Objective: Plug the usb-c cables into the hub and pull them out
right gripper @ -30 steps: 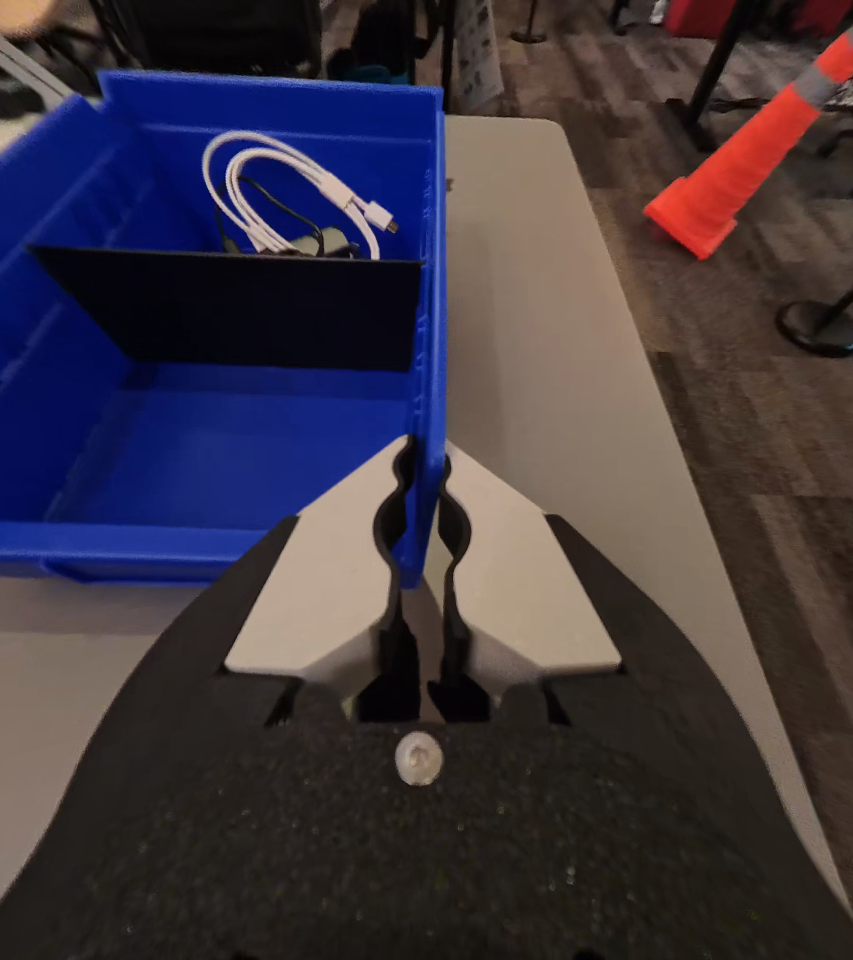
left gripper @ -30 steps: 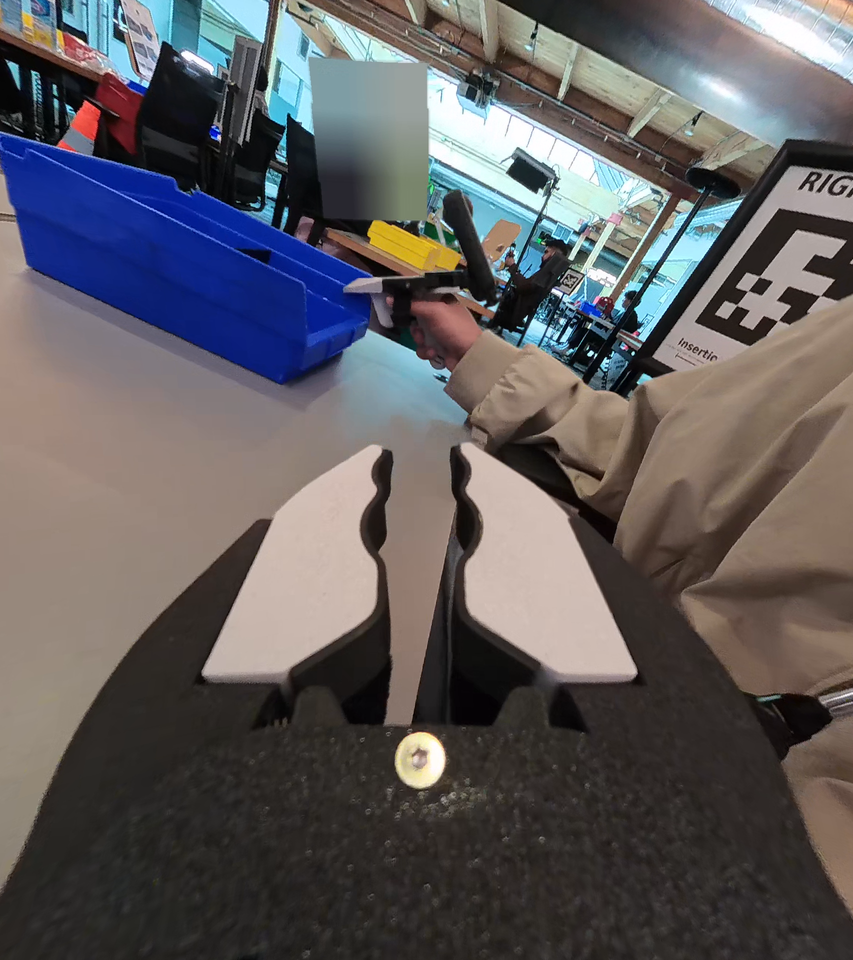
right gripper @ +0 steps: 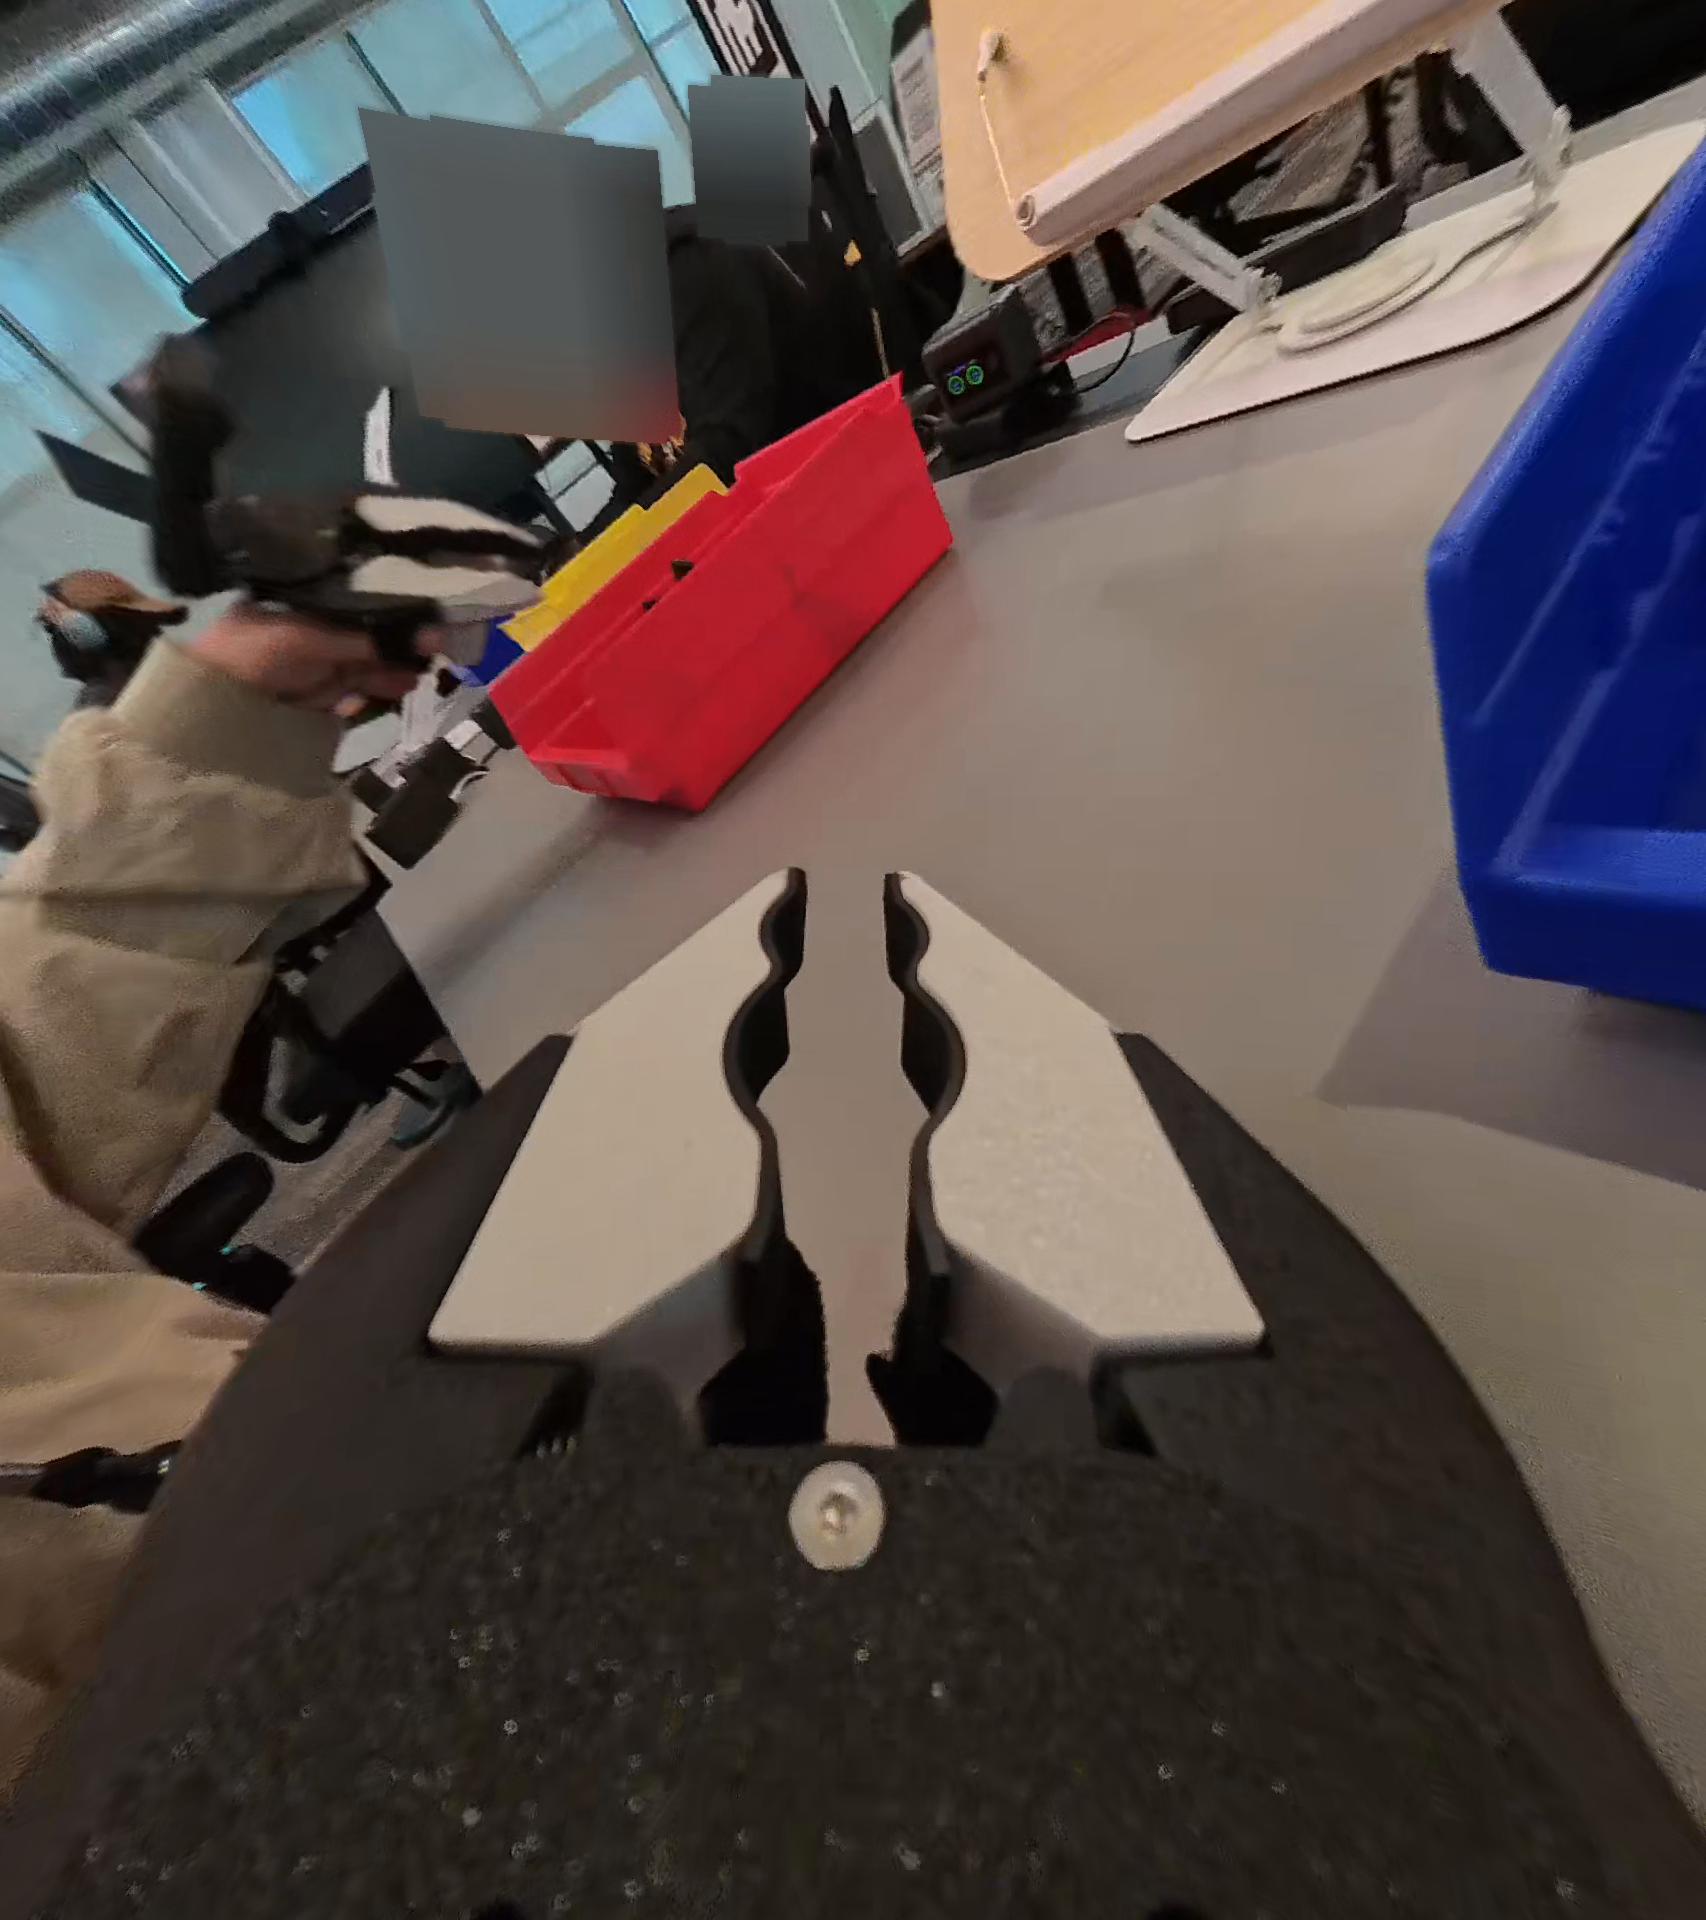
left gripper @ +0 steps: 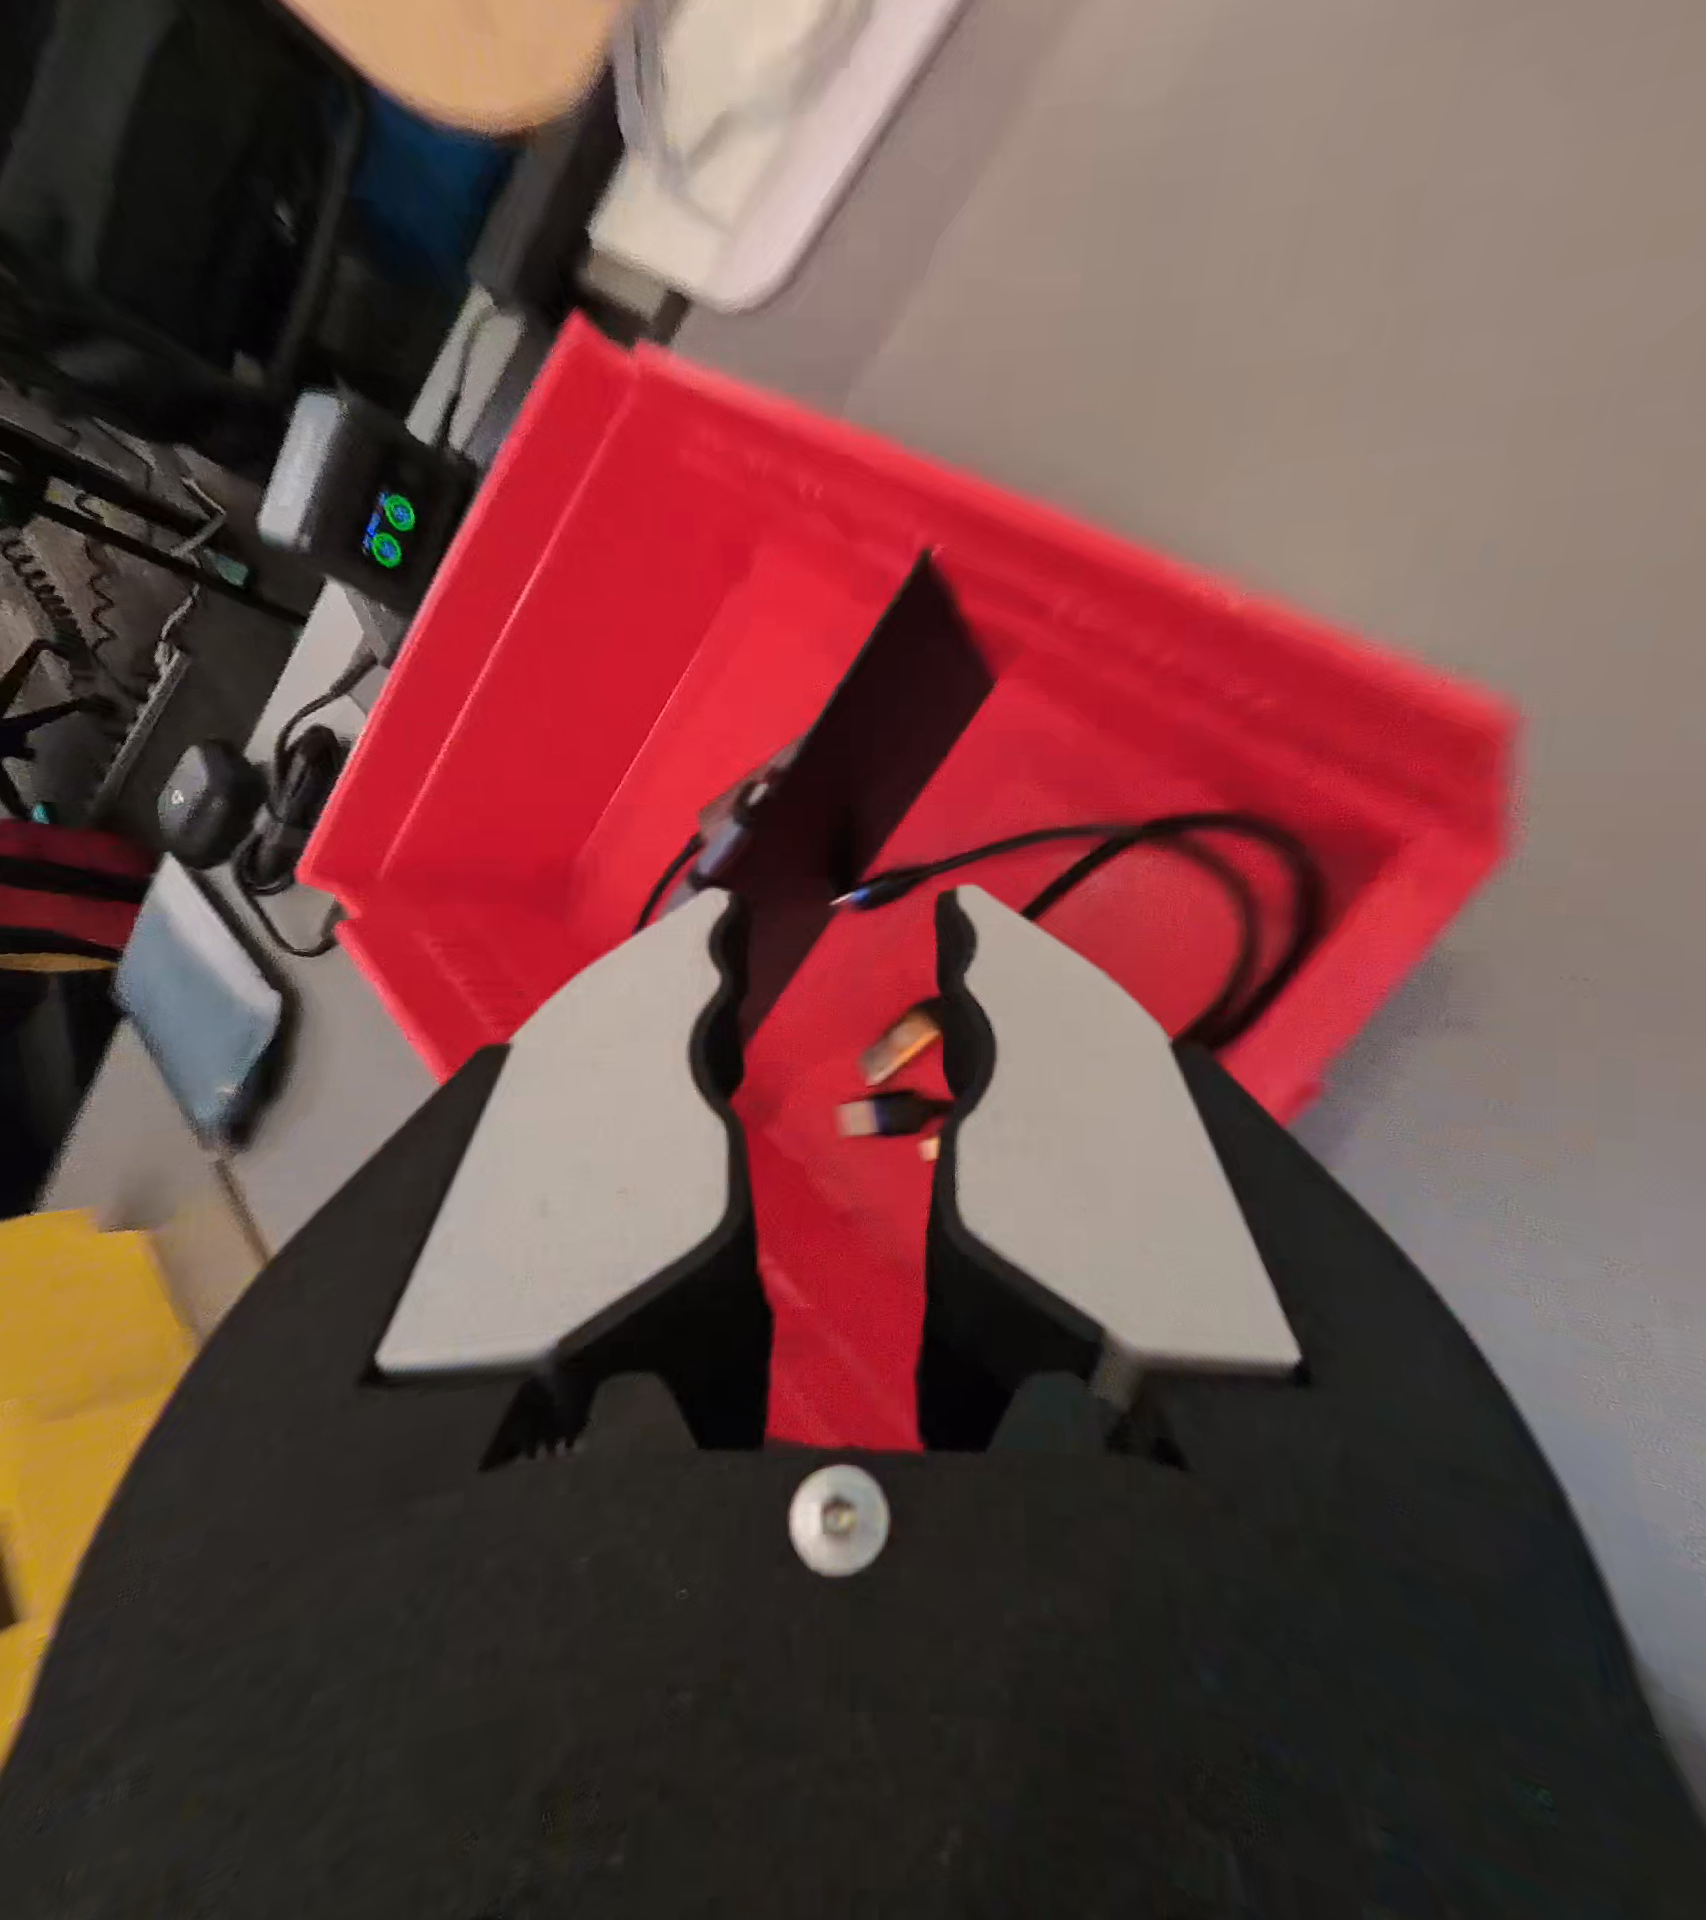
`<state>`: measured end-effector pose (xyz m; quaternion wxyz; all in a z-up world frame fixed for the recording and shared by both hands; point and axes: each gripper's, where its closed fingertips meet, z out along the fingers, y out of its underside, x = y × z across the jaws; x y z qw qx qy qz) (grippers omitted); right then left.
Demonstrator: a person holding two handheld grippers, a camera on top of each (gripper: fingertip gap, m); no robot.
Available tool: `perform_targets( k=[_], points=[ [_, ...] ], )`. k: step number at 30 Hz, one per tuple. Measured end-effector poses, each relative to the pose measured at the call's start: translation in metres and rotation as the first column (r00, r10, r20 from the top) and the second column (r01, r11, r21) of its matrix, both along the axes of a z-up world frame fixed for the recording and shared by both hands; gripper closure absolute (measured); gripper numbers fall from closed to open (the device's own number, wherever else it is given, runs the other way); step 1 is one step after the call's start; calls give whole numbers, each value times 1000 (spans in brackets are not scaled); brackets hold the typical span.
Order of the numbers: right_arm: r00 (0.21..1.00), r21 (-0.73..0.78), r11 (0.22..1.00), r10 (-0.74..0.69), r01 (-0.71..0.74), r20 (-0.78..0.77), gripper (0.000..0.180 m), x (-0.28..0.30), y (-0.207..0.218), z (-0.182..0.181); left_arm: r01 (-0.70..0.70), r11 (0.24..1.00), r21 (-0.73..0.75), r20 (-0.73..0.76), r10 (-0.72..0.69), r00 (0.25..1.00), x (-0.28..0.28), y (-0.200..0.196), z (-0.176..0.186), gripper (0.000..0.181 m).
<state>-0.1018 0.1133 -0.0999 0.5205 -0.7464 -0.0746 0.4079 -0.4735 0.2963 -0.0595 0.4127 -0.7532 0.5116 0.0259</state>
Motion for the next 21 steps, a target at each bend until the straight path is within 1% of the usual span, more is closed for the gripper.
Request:
perform_targets(
  k=[1,3,7,9,11,13,15,18,21],
  points=[
    [1000,-4,1000,11,-11,-2,165,-2,-1,0,16,1000,-21,-90,-18,996,-5,16,-8,145],
    [999,6,1000,13,-13,43,165,-4,-1,-2,58,994,-89,-232,-77,970,-8,40,-27,143],
    [991,23,1000,16,-19,131,165,-11,-2,-8,92,979,-185,-359,-154,921,-7,72,-52,147],
    [988,23,1000,14,-18,151,165,-11,-3,-10,89,975,-205,-433,-171,885,-12,80,-62,165],
    [988,26,1000,1,-5,156,165,-8,-3,-10,109,976,-190,-500,-192,845,-16,81,-59,169],
    [989,23,1000,-10,6,150,166,-4,-4,-10,117,984,-137,-509,-171,844,-14,85,-42,172],
    [991,19,1000,-14,12,136,166,-1,-5,-9,100,994,-45,-470,-109,876,-12,93,-12,172],
    [990,21,1000,-13,10,137,166,-2,-5,-8,95,986,138,-386,-35,922,-8,102,45,172],
    [987,24,1000,3,-7,163,166,-8,-7,-10,78,942,328,-296,24,955,2,97,112,172]
  ],
)
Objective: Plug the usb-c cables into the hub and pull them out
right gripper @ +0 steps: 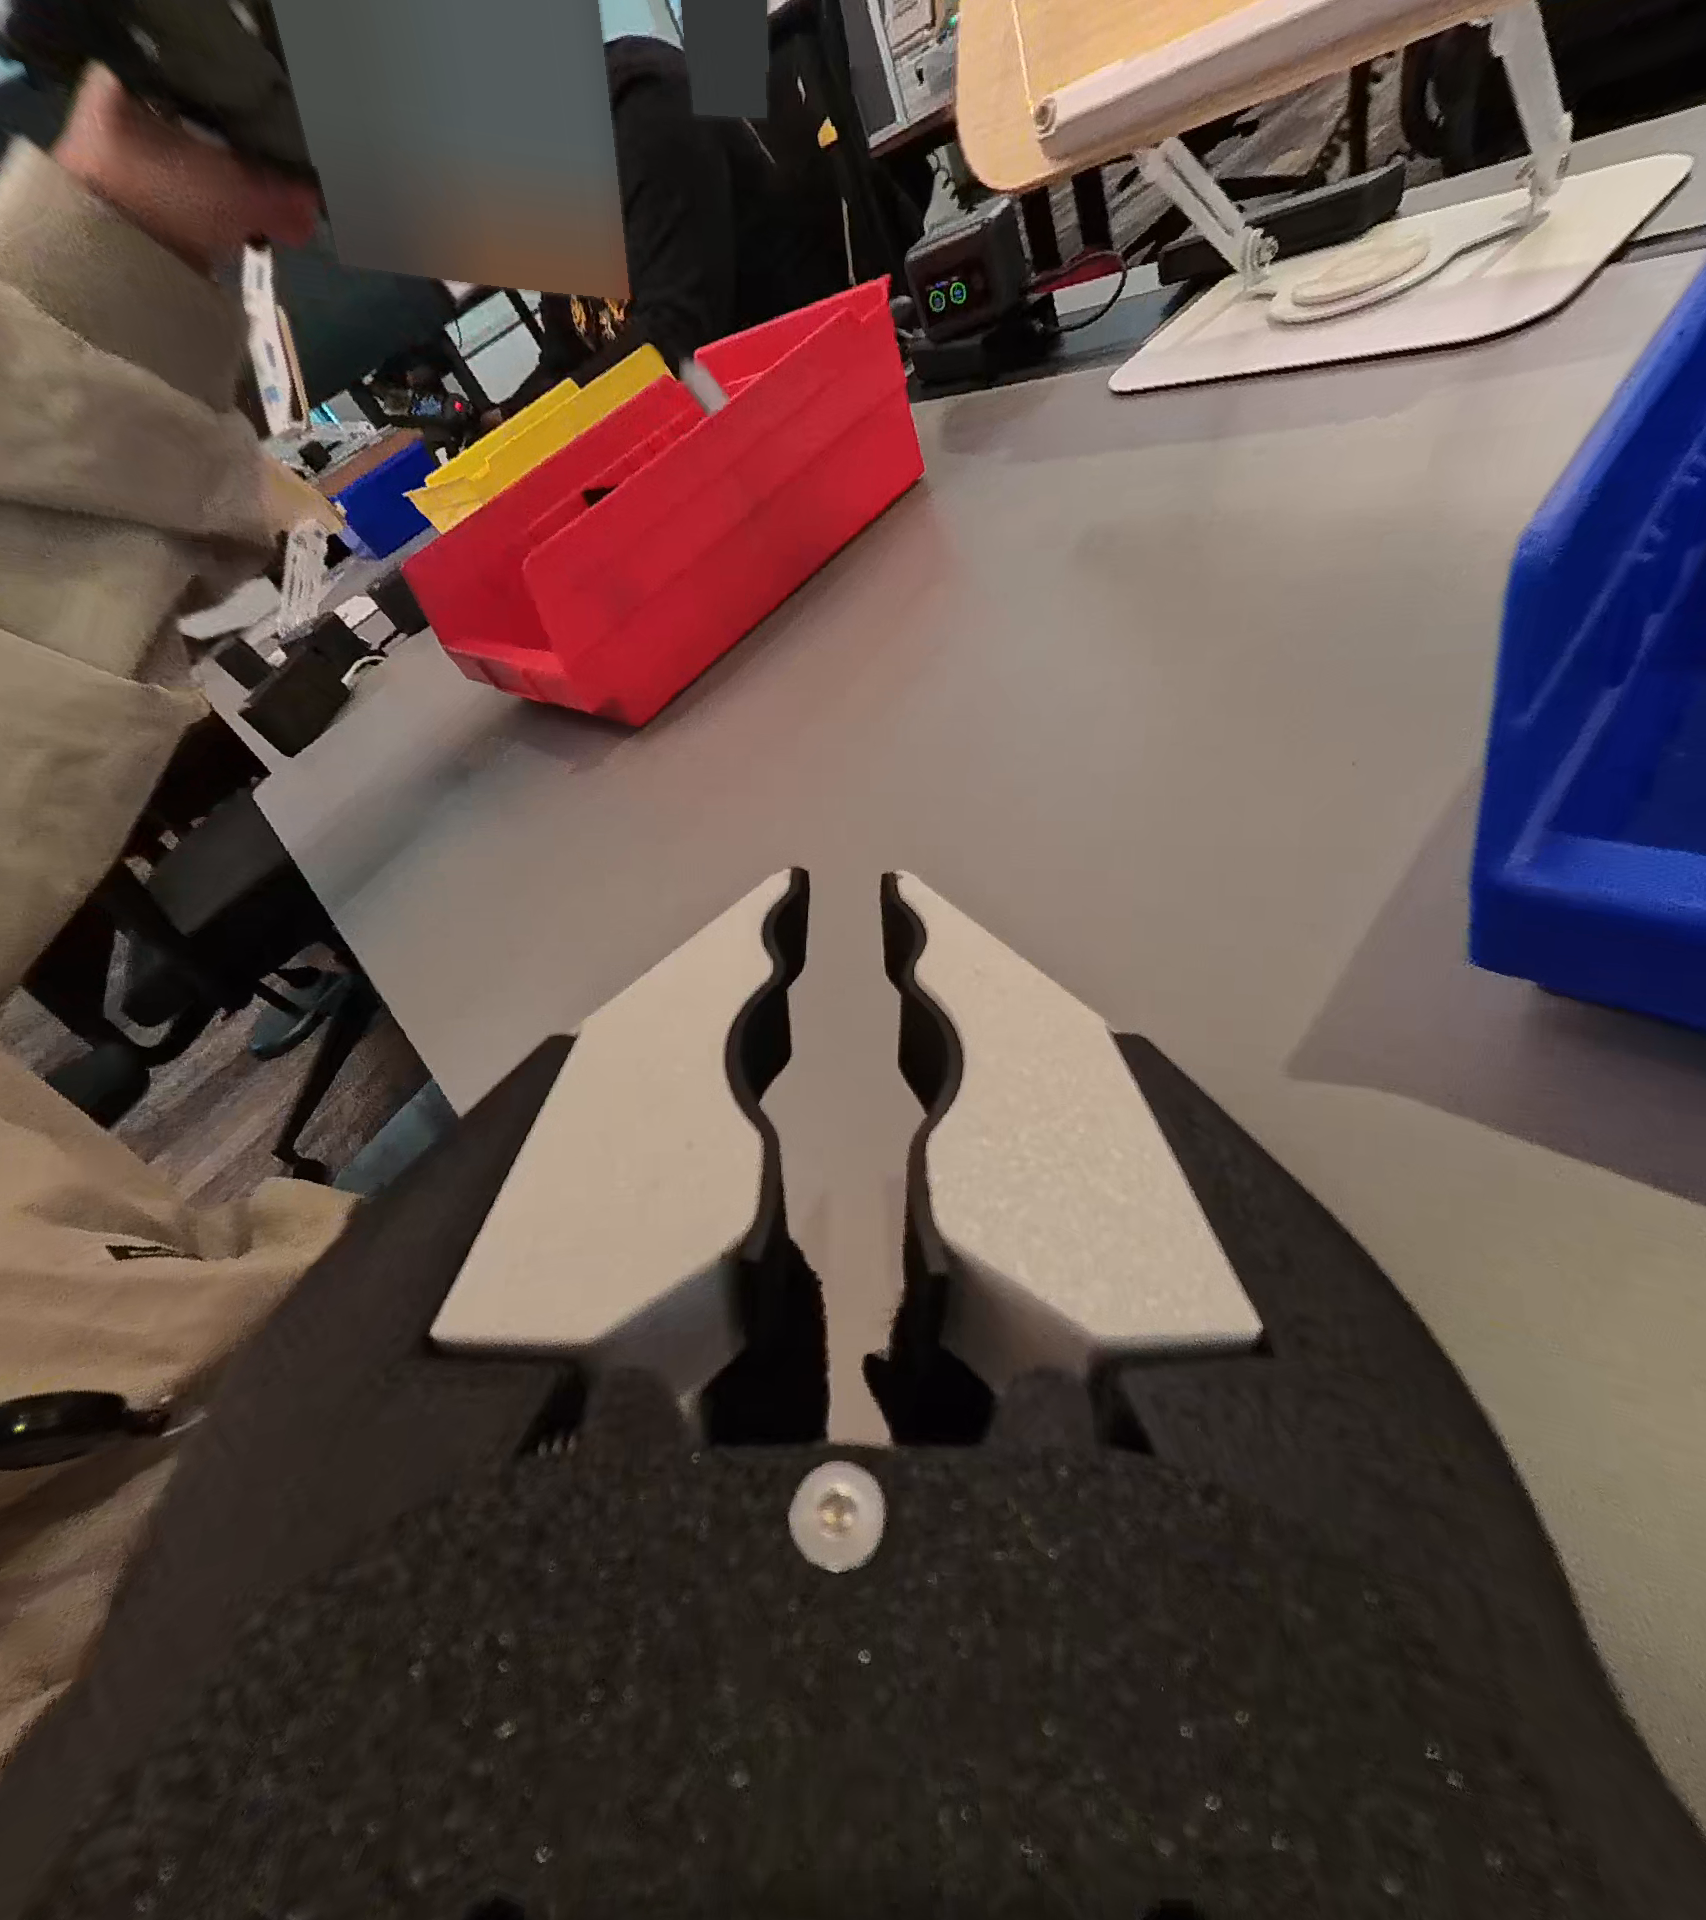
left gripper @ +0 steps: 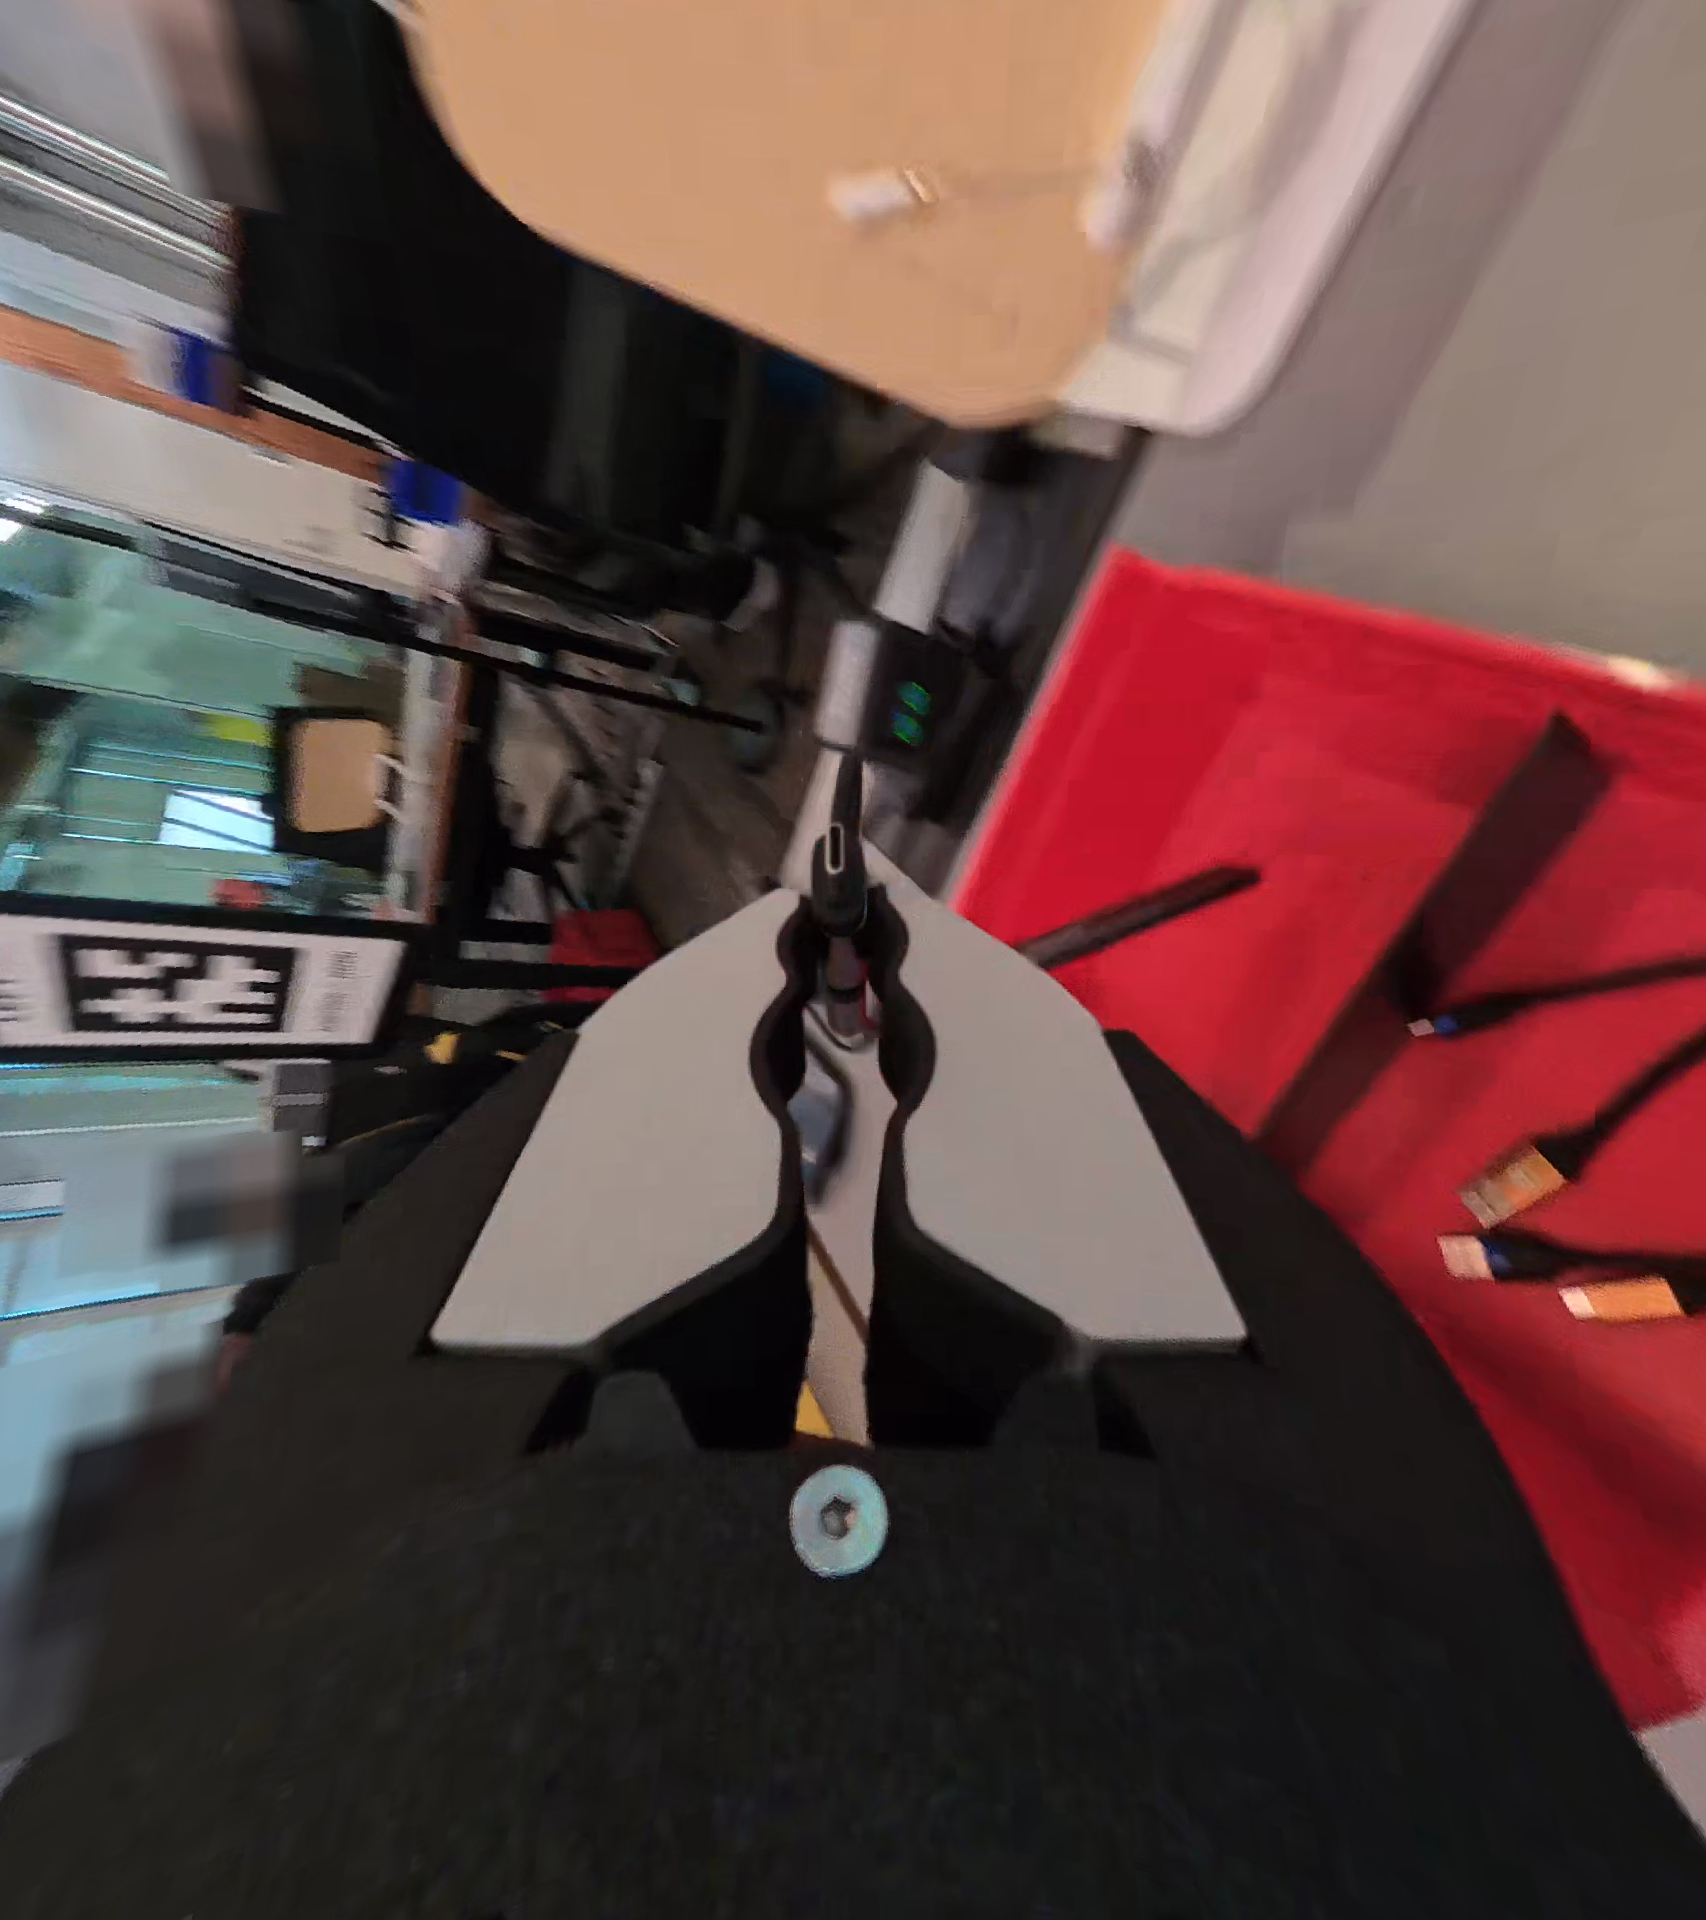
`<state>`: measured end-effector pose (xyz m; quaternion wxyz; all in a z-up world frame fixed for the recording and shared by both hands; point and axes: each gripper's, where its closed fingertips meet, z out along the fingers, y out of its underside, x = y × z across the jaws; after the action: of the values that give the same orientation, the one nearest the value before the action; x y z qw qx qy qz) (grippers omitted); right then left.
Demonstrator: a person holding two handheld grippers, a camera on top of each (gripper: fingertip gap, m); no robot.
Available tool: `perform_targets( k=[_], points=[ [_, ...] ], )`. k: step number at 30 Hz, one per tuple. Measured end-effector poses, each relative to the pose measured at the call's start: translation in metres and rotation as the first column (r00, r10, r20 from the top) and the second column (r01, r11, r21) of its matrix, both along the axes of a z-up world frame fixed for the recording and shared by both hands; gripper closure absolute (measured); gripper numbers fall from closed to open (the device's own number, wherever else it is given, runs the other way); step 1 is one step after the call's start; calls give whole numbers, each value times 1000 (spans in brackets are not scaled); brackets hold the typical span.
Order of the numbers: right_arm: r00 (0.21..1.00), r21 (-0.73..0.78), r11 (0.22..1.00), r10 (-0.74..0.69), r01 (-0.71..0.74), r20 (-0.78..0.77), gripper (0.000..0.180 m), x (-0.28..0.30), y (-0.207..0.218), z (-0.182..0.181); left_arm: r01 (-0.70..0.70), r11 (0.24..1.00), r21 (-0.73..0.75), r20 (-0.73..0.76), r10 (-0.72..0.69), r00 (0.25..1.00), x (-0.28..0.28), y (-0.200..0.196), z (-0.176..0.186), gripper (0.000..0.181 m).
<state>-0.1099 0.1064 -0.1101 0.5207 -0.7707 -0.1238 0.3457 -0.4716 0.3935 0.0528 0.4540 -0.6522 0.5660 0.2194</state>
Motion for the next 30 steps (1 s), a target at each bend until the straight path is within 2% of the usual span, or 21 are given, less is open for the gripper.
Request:
perform_targets(
  k=[4,7,11,16,19,21,25,30],
  points=[
    [999,0,1000,26,-26,38,165,-7,-2,-4,36,975,219,93,-57,994,22,-38,83,172],
    [994,-13,999,49,-48,98,154,-13,-5,-14,36,948,315,182,-97,979,39,-77,130,172],
    [975,40,996,65,-75,212,140,-24,-9,-21,105,946,306,333,-209,919,75,-132,149,173],
    [974,79,988,115,-132,194,119,-50,-14,-13,350,913,209,449,-407,795,138,-197,117,172],
    [974,111,984,120,-143,191,119,-53,-14,-7,476,866,154,500,-484,718,171,-229,86,172],
    [970,91,987,113,-136,216,120,-50,-13,-13,505,852,136,528,-494,691,188,-238,65,172],
    [959,77,992,79,-103,271,124,-40,-11,-22,470,879,77,566,-427,705,214,-227,18,172],
    [964,69,995,55,-76,262,130,-29,-10,-21,263,957,123,524,-287,802,218,-187,-28,172]
  ],
)
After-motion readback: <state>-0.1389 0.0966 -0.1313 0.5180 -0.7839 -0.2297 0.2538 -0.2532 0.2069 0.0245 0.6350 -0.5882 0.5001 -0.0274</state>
